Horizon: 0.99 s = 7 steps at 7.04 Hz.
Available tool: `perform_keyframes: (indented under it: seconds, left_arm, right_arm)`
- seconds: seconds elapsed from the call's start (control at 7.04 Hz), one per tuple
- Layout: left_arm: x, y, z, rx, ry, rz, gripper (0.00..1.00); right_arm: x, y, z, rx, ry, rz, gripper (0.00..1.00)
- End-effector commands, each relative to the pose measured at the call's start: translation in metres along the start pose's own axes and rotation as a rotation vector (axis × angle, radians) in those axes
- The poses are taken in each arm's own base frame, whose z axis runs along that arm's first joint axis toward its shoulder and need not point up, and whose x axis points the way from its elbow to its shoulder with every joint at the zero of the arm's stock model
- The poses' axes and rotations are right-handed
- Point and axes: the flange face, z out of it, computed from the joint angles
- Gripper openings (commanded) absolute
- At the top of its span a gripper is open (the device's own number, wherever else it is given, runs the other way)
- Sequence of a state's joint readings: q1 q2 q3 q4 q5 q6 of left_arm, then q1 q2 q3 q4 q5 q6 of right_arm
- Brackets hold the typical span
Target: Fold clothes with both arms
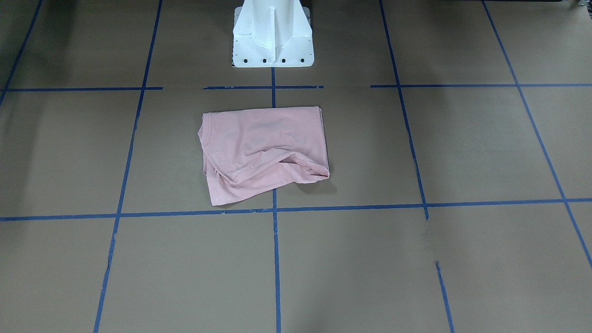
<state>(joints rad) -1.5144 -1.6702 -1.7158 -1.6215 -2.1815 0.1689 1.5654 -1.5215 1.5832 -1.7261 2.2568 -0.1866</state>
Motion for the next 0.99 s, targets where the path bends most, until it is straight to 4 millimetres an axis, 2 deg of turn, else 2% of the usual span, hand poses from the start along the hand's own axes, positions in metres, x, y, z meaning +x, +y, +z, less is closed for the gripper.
perform_keyframes:
  seconds: [0.0, 0.14, 0.28, 0.43, 0.71, 0.85]
  left_arm:
    - [-0.036, 0.047, 0.034, -0.066, 0.069, -0.101, 1.00]
    - [-0.034, 0.071, 0.041, -0.066, 0.182, -0.146, 1.00]
    - [-0.038, 0.087, 0.046, -0.076, 0.215, -0.184, 1.00]
    - [-0.039, 0.087, 0.046, -0.080, 0.207, -0.187, 1.00]
    - [-0.042, 0.108, 0.056, -0.103, 0.211, -0.209, 1.00]
    - [-0.041, 0.111, 0.054, -0.101, 0.209, -0.208, 1.00]
  right_arm:
    - [0.019, 0.036, 0.034, -0.013, -0.098, 0.087, 1.00]
    - [0.024, 0.048, 0.041, -0.001, -0.093, 0.084, 1.00]
    - [0.016, 0.039, 0.028, 0.029, -0.087, 0.126, 1.00]
    - [0.010, 0.039, 0.021, 0.041, -0.083, 0.142, 1.00]
    - [0.009, 0.039, 0.019, 0.046, -0.068, 0.125, 1.00]
    - [0.009, 0.039, 0.019, 0.046, -0.068, 0.125, 1.00]
